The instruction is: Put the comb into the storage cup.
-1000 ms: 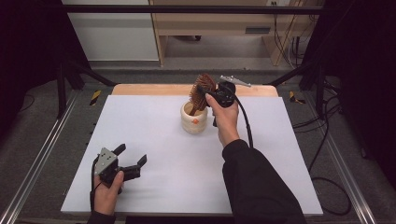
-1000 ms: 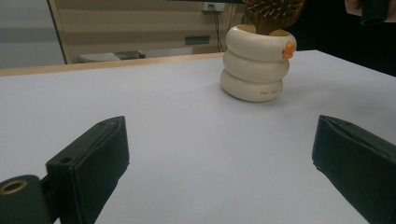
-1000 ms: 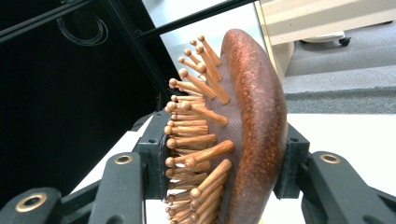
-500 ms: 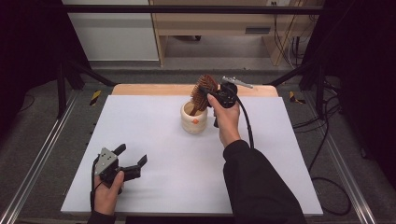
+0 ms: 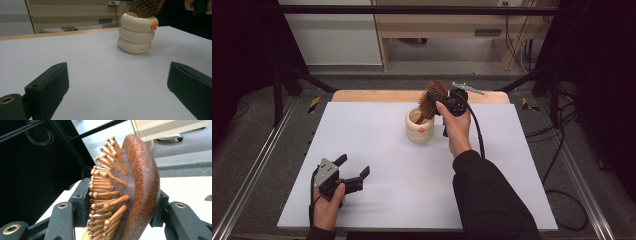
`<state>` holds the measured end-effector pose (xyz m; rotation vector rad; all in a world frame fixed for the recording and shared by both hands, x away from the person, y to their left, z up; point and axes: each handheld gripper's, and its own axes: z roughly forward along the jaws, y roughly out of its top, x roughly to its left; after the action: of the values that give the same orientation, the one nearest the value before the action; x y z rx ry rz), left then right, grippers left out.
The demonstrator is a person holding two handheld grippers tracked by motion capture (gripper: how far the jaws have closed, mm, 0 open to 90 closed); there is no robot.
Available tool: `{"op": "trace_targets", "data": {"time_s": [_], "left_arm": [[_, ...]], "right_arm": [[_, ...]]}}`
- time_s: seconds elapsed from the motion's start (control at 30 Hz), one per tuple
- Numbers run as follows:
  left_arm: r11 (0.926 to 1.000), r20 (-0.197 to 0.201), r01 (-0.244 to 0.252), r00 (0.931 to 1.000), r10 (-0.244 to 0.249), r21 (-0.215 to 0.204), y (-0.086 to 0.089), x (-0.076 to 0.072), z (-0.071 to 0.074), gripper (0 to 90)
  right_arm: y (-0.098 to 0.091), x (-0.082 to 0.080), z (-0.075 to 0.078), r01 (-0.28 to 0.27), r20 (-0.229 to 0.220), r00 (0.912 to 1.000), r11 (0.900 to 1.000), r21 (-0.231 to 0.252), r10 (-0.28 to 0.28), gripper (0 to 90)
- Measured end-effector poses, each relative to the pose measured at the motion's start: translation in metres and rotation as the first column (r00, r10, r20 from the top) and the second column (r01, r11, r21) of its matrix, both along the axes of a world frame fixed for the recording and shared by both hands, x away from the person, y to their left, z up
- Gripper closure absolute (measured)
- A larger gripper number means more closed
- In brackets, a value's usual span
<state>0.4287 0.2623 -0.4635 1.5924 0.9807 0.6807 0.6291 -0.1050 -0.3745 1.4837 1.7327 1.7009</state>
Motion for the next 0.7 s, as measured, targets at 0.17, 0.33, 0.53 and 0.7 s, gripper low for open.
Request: {"op": "trace_targets", "data": {"time_s": [0.17,0.33,0.53,0.7], "left_arm": [[1.0000,-0.001,0.001,1.0000,-0.001,0.003,-0.0002,0.0000,-0.0001,4.0],[1.0000,-0.001,0.003,1.0000,-0.003,0.005,-0.0005,-0.0004,0.0000,4.0],[1.0000,-0.001,0.004,1.0000,-0.004,0.007,-0.0008,-0.0003,-0.0001,4.0],[1.0000,-0.001,0.005,1.0000,-0.005,0.006,-0.0008,-0.0004,0.0000,4.0]], "right_arm": [[-0.0013,0.0004,-0.0012,0.004,-0.006,1.0000,1.0000,0.001,-0.004,45.6],[-0.0031,0.0011,-0.0025,0.011,-0.014,0.9998,0.9999,0.003,-0.011,44.7],[-0.0021,0.0006,-0.0024,0.012,-0.014,0.9998,0.9999,0.004,-0.012,43.4],[-0.0022,0.0004,-0.0021,0.016,-0.016,0.9997,0.9999,0.003,-0.016,42.3]]}}
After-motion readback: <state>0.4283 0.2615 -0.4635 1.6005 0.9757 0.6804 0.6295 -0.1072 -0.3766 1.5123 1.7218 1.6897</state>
